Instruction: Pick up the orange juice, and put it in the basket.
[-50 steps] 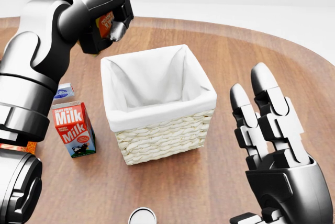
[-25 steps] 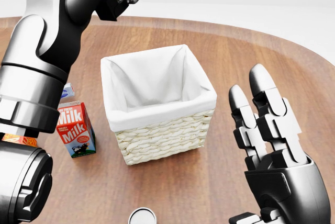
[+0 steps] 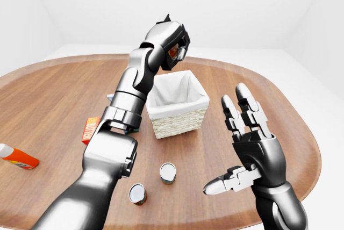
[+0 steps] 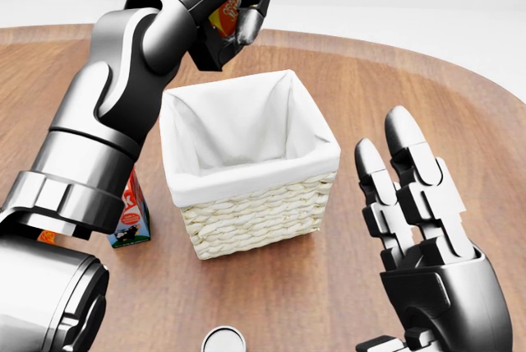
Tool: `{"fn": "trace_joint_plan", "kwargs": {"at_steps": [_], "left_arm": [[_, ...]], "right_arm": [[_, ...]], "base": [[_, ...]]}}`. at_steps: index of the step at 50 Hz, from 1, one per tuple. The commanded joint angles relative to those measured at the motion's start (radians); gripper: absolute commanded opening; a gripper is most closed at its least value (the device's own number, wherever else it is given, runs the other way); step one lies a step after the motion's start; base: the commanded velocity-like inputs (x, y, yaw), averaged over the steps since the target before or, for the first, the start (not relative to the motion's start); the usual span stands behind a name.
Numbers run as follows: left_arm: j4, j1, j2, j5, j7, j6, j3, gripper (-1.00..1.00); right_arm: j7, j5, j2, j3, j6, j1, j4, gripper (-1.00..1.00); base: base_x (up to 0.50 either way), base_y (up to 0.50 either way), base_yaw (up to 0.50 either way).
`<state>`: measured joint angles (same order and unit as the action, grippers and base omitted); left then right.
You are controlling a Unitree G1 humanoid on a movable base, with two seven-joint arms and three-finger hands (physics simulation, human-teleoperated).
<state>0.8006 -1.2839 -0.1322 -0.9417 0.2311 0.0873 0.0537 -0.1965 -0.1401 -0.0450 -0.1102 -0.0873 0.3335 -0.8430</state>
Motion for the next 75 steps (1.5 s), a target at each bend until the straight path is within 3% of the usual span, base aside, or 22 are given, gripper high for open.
{"fn": "trace_joint_plan", "kwargs": {"at_steps": [1,30,48,53,75], "left_arm": [[0.016,0.001,0.026,0.034,-0.059,0.0,-0.007,-1.0],[0.248,-0.045,0.034,0.046,-0.176,0.0,0.009,-1.0],[0.299,-0.037,0.048,0.069,-0.219,0.0,0.011,-1.0],[0.287,-0.021,0.063,0.098,-0.198,0.0,0.006,-1.0],[0.333,0.009,0.102,0.095,-0.269,0.0,0.02,-1.0]], "right_arm": [[0.001,0.001,-0.001,-0.003,0.0,-0.001,0.006,1.0],[0.003,-0.001,-0.003,-0.007,0.0,0.007,-0.016,1.0],[0.002,-0.002,-0.006,-0.009,0.0,0.009,-0.007,1.0],[0.002,0.003,-0.007,-0.015,0.0,0.012,-0.002,1.0],[0.001,-0.002,-0.008,-0.016,0.0,0.015,-0.002,1.0]], "base": [[0.0,0.0,0.0],[0.0,0.0,0.0],[0.0,0.0,0.0],[0.0,0.0,0.0],[0.0,0.0,0.0]]}}
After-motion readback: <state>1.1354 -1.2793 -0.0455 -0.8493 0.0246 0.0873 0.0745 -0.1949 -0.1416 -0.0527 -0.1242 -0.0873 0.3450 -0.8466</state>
